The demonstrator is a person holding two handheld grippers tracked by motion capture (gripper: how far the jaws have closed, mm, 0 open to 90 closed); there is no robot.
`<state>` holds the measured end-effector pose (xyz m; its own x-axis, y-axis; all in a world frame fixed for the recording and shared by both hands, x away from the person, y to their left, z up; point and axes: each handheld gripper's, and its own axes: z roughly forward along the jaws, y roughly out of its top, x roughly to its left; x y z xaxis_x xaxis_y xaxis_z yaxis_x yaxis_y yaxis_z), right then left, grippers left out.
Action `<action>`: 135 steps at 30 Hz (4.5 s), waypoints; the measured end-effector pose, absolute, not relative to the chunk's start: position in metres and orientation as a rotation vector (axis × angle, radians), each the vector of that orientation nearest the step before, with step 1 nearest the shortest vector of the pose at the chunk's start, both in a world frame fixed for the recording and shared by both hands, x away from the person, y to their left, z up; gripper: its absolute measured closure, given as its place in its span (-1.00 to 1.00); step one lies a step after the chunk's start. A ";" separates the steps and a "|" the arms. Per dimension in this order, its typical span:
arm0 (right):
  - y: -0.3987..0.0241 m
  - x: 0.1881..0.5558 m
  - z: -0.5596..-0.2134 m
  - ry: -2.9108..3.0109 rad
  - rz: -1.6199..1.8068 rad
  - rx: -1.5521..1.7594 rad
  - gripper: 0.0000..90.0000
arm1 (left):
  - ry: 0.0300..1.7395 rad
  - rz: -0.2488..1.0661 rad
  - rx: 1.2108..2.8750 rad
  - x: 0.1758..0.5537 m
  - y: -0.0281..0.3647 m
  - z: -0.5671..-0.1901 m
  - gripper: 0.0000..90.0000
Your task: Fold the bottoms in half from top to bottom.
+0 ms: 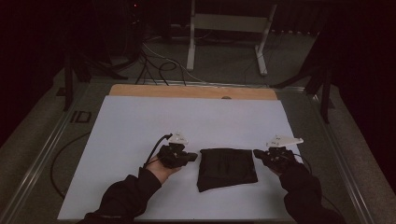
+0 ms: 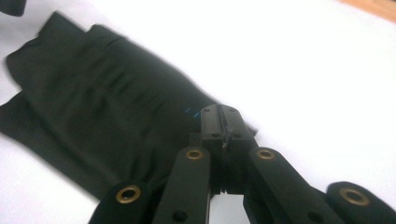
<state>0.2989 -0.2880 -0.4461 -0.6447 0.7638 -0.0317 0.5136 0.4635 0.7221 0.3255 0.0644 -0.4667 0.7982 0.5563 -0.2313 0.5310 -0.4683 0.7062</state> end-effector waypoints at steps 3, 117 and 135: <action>-0.285 0.319 -0.457 2.387 0.953 1.102 1.00 | 0.827 -0.005 2.155 0.337 0.057 -0.477 0.99; -0.258 0.236 -0.469 2.502 1.231 1.084 -0.69 | 0.522 -0.086 2.215 0.274 0.035 -0.468 -0.98; -0.261 0.253 -0.433 2.385 1.255 1.045 -0.78 | 0.597 0.072 2.144 0.277 0.042 -0.427 -1.00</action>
